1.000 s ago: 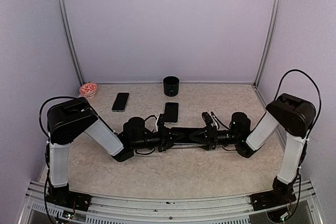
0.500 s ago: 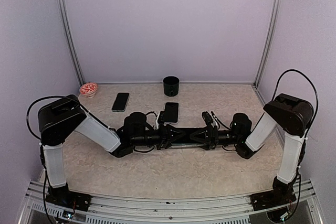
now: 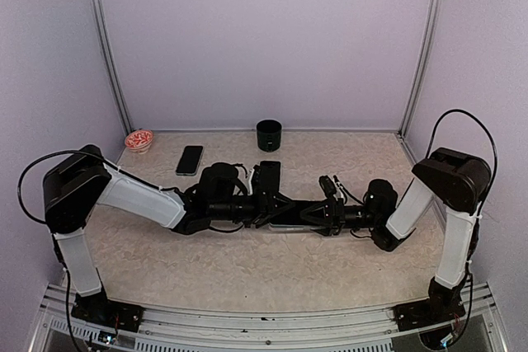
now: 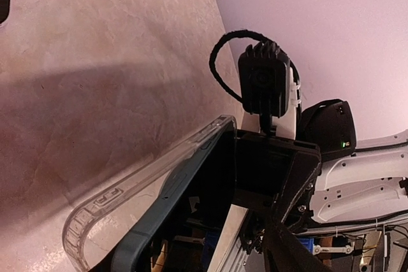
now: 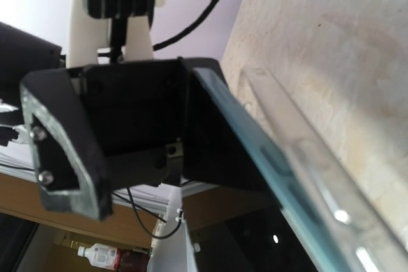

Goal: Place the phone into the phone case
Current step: Install the corner of the phone case on the phone case.

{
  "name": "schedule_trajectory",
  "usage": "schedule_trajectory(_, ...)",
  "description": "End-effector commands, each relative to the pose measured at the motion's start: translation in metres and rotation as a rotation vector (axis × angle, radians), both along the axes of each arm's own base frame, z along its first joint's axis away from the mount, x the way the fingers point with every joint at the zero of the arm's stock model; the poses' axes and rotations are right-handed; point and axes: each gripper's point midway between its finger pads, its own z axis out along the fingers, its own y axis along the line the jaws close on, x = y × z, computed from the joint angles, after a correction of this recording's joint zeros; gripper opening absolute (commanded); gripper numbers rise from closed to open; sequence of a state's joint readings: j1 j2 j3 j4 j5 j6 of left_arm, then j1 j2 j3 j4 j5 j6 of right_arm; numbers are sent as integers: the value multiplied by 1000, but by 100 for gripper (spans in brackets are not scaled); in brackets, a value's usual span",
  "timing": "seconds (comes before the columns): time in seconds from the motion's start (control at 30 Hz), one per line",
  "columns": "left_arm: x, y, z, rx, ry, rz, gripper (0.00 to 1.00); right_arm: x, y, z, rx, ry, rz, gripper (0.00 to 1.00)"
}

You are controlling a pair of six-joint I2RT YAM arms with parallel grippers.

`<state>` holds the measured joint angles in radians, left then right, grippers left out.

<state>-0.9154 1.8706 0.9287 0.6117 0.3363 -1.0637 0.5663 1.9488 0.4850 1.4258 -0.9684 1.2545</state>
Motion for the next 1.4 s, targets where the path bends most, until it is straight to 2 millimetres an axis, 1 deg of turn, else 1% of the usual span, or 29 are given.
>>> schedule_trajectory(0.0, 7, 7, 11, 64, -54, 36, 59, -3, -3, 11, 42, -64, 18, 16)
schedule_trajectory(0.17, 9, 14, 20, 92, -81, 57, 60, -3, -4, 11, 43, -62, 14, 15)
schedule_trajectory(0.4, 11, 26, 24, 115, -95, 93, 62, -3, -5, 16, 52, -68, 15, 14)
schedule_trajectory(0.5, 12, 36, 21, 127, -92, 116, 63, -3, -4, 17, 52, -72, 16, 14)
schedule_trajectory(0.63, 15, 49, 27, 124, -102, 146, 63, -3, -4, 17, 51, -72, 16, 14)
schedule_trajectory(0.77, 18, 60, 27, 125, -112, 174, 65, -3, -4, 20, 56, -74, 17, 14)
schedule_trajectory(0.87, 13, 59, 27, 87, -118, 155, 66, -2, -3, 22, 58, -79, 19, 14)
schedule_trajectory(1.07, -2, 51, 20, -29, -95, 74, 67, -2, -3, 28, 63, -91, 25, 14)
schedule_trajectory(1.37, -7, 44, 23, -99, -127, 24, 67, -4, -3, 43, 81, -116, 30, 14)
